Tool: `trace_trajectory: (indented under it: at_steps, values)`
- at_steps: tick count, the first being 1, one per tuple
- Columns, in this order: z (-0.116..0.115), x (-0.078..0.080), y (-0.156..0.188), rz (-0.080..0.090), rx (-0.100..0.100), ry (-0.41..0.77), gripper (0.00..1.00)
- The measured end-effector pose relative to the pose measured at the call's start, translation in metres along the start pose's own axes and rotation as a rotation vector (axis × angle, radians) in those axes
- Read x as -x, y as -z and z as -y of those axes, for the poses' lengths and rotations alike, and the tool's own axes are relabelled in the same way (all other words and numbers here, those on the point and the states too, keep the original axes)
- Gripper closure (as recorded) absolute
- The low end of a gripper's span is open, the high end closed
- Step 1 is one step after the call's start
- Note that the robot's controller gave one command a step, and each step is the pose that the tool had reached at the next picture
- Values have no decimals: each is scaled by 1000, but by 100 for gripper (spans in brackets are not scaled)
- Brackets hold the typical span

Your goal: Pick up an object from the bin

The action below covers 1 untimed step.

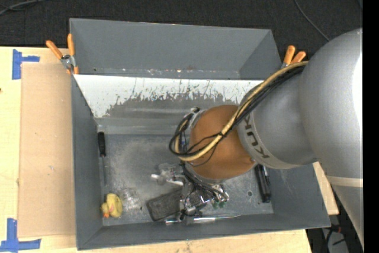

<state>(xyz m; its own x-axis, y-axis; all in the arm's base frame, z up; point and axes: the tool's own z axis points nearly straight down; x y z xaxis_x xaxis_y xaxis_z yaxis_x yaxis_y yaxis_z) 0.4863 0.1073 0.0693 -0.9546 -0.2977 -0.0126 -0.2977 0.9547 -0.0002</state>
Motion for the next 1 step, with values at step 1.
trace_trajectory:
  at_steps: [1]
  values:
    - [7, -5, 0, -13, 3, -40, 100]
